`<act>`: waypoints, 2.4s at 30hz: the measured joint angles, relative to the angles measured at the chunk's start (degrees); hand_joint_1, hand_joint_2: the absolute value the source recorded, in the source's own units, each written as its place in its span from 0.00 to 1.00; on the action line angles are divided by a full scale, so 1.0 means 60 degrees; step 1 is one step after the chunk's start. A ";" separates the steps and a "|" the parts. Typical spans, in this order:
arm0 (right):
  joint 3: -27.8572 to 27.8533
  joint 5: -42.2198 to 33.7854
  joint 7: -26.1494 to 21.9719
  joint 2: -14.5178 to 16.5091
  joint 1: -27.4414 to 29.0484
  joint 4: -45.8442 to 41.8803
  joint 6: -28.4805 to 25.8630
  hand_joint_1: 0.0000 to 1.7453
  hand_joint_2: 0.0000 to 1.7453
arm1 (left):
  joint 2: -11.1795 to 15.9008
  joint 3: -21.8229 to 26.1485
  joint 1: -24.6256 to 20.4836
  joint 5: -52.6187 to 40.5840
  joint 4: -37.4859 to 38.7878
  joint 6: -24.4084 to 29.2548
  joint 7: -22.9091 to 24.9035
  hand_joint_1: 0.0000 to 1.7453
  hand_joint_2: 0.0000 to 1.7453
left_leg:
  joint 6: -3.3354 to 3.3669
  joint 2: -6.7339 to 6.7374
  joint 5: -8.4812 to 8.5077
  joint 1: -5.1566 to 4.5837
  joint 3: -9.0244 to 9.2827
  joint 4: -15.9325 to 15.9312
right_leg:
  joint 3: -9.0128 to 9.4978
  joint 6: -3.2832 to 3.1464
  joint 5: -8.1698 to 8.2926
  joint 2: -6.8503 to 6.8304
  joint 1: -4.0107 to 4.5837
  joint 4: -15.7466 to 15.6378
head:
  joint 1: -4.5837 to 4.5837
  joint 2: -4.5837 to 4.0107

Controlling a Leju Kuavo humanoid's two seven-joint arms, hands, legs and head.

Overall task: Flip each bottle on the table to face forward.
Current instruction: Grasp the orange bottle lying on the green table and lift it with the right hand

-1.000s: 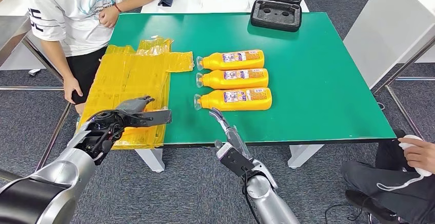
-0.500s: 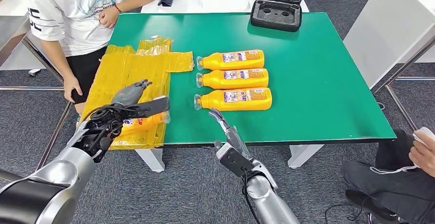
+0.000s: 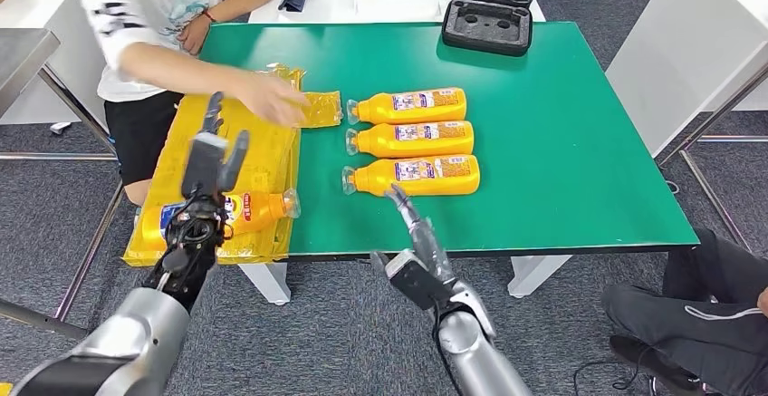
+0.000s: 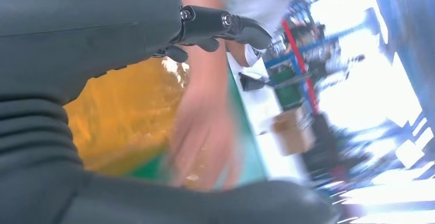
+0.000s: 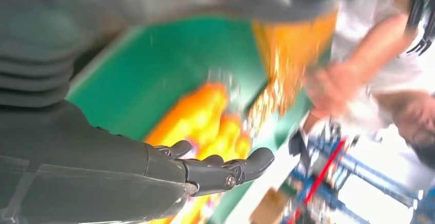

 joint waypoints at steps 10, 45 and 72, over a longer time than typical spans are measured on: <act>-0.0314 0.0088 0.0704 -0.0893 -0.1880 0.0312 -0.0268 0.00 1.00 | -0.0209 0.0015 0.1416 0.2668 -0.1962 0.0277 -0.0551 0.00 1.00 | 0.0005 -0.0001 0.0010 -0.0001 0.0000 0.0002 | 0.0003 -0.0018 0.0024 -0.0002 0.0001 0.0000 | 0.0000 0.0000; 0.0416 0.1284 0.2578 -0.1521 -0.5989 0.5733 0.3031 0.00 1.00 | 0.0051 -0.1061 0.2120 0.2715 -0.3093 0.1354 -0.0604 0.00 1.00 | 0.0009 -0.0006 0.0017 0.0000 0.0000 0.0004 | 0.0004 -0.0016 0.0025 -0.0007 0.0003 0.0002 | 0.0001 0.0000; 0.1668 0.1402 0.2877 -0.1795 -0.6144 0.6403 0.4796 0.00 1.00 | 0.0251 -0.1060 0.2327 0.2539 -0.3452 0.1956 -0.0601 0.00 1.00 | 0.0009 -0.0007 0.0018 0.0001 0.0000 0.0004 | 0.0004 -0.0017 0.0025 -0.0007 0.0003 0.0002 | 0.0001 0.0000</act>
